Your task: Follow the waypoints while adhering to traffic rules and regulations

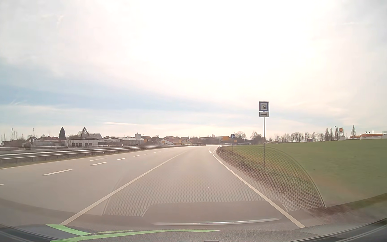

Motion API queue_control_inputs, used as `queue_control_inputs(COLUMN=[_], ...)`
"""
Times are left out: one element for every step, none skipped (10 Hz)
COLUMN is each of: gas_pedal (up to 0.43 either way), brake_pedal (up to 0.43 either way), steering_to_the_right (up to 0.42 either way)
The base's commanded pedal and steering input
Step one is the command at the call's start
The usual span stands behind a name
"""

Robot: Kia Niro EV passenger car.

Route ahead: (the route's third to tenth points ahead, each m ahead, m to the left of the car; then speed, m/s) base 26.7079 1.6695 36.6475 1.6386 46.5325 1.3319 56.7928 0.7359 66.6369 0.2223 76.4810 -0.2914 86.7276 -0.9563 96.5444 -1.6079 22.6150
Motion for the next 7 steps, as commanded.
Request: queue_control_inputs(gas_pedal=[0.228,0.228,0.240,0.240,0.248,0.260,0.260], brake_pedal=[0.000,0.000,0.000,0.000,0.000,0.000,0.000], steering_to_the_right=[0.006,0.007,0.007,0.007,0.007,0.006,0.006])
